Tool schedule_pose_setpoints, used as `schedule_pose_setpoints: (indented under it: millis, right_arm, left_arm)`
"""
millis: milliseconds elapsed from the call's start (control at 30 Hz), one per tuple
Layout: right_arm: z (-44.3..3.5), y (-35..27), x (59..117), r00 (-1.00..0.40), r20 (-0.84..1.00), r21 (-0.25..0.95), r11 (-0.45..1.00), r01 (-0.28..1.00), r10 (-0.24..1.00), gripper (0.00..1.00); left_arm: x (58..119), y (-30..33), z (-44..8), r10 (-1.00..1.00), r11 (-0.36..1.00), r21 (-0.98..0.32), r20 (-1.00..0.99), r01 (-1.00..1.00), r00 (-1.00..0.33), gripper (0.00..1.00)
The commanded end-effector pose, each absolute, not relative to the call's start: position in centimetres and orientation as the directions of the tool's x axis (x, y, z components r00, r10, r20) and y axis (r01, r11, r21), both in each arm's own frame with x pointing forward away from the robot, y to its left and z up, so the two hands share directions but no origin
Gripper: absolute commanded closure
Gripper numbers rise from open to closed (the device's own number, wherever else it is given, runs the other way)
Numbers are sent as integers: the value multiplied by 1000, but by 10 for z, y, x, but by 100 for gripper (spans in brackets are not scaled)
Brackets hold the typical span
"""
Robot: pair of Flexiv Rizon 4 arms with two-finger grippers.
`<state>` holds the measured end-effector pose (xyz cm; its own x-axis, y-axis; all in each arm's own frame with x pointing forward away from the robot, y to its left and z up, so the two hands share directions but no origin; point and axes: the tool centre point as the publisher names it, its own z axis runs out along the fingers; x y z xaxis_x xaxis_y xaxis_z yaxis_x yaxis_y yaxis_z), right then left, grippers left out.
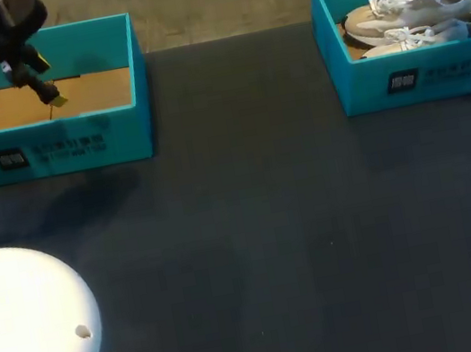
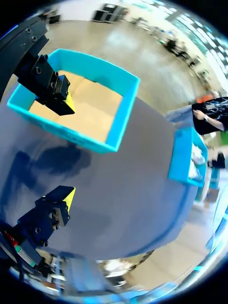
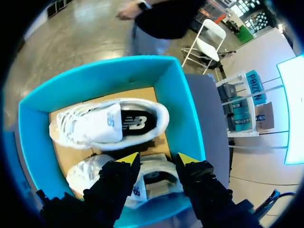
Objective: Take the shoe out of the shoebox, open the shoe tongue, remove and reinsert the insole, then place the shoe into the shoebox
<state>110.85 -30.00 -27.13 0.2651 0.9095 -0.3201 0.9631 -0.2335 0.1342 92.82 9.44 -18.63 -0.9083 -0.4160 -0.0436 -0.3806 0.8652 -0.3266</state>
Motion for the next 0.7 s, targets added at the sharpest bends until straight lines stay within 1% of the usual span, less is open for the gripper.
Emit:
schedule_pose_setpoints:
  millis: [33, 100, 133, 167, 267, 467, 600, 667, 700]
  right_arm:
    - [-251, -296, 1075, 261, -296, 198, -208, 958, 919, 47]
    - [-244, -293, 1065, 257, -277, 209, -204, 957, 926, 44]
    - [-241, -291, 1060, 257, -268, 215, -202, 955, 929, 45]
    - [-238, -289, 1055, 253, -262, 214, -200, 956, 931, 48]
    - [-232, -283, 1041, 252, -260, 215, -198, 956, 932, 50]
    - [-227, -271, 1013, 245, -231, 217, -196, 956, 941, 50]
    - [-229, -265, 996, 226, -216, 223, -177, 959, 950, 47]
    - [-229, -263, 988, 212, -201, 232, -164, 959, 956, 43]
    - [-229, -263, 985, 213, -182, 238, -167, 957, 960, 43]
  left_arm:
    - [934, 89, -193, -815, 570, -134, 39, -811, -579, 0]
    - [935, 88, -197, -850, 517, -106, 53, -849, -524, 0]
    - [937, 86, -198, -847, 523, -102, 41, -846, -529, 0]
    - [937, 86, -198, -847, 523, -102, 41, -846, -529, 0]
    - [937, 86, -198, -847, 523, -102, 41, -846, -529, 0]
    - [937, 86, -198, -847, 523, -102, 41, -846, -529, 0]
    - [937, 86, -198, -847, 523, -102, 41, -846, -529, 0]
    - [941, 86, -201, -898, 430, -86, 65, -899, -436, 0]
    - [942, 84, -201, -906, 413, -85, 67, -907, -419, 0]
